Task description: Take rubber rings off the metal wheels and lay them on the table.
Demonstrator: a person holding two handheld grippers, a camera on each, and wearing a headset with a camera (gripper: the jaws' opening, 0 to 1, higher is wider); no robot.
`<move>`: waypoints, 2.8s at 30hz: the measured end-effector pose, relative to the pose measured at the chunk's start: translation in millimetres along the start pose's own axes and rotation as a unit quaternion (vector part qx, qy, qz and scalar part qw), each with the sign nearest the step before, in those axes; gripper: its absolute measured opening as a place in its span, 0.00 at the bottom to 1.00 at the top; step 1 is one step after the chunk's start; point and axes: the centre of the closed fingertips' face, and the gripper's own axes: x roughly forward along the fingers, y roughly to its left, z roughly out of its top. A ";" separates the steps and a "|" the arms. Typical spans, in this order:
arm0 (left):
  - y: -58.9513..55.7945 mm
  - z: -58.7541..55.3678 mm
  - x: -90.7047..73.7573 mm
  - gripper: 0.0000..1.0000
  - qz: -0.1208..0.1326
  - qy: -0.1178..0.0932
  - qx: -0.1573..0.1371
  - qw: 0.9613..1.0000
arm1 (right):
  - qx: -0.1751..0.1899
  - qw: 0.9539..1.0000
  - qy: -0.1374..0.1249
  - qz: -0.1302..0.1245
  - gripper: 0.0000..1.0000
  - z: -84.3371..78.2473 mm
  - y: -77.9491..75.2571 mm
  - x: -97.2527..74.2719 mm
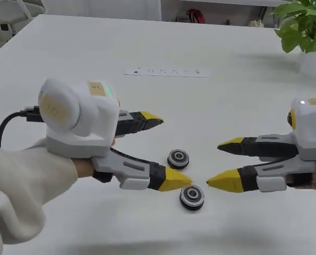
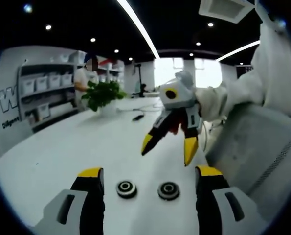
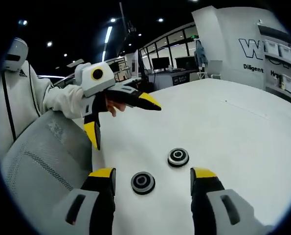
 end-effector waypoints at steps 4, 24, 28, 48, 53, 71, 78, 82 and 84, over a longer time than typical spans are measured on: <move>-8.6 -3.7 6.4 0.74 -0.011 0.001 0.000 1.000 | -0.012 1.000 0.015 0.002 0.51 -11.0 1.2 0.2; -23.1 -25.1 21.6 0.52 -0.024 0.008 0.010 1.000 | -0.035 0.997 0.062 0.041 0.34 -41.9 14.5 23.3; -28.1 -32.2 27.6 0.41 -0.032 0.008 0.005 0.999 | -0.044 0.994 0.086 0.046 0.28 -53.2 15.5 25.6; -27.3 -56.3 42.5 0.28 -0.030 0.023 -0.025 0.999 | -0.025 0.996 0.074 0.038 0.22 -53.8 11.8 28.8; -30.5 -59.3 46.6 0.27 -0.037 0.026 -0.038 0.998 | -0.032 0.996 0.080 0.035 0.20 -57.1 11.2 28.9; -30.0 -68.3 46.4 0.16 -0.036 0.043 -0.015 0.998 | -0.042 0.996 0.079 0.032 0.19 -56.8 10.9 32.6; -28.7 -69.6 44.7 0.14 -0.032 0.039 -0.004 0.999 | -0.047 0.995 0.078 0.029 0.18 -56.6 10.7 33.6; -27.5 -69.9 43.3 0.14 -0.031 0.037 -0.006 0.999 | -0.048 0.995 0.081 0.027 0.13 -57.9 9.0 32.9; -27.3 -69.9 43.1 0.14 -0.031 0.037 -0.008 0.999 | -0.050 0.995 0.083 0.025 0.10 -58.6 7.7 32.4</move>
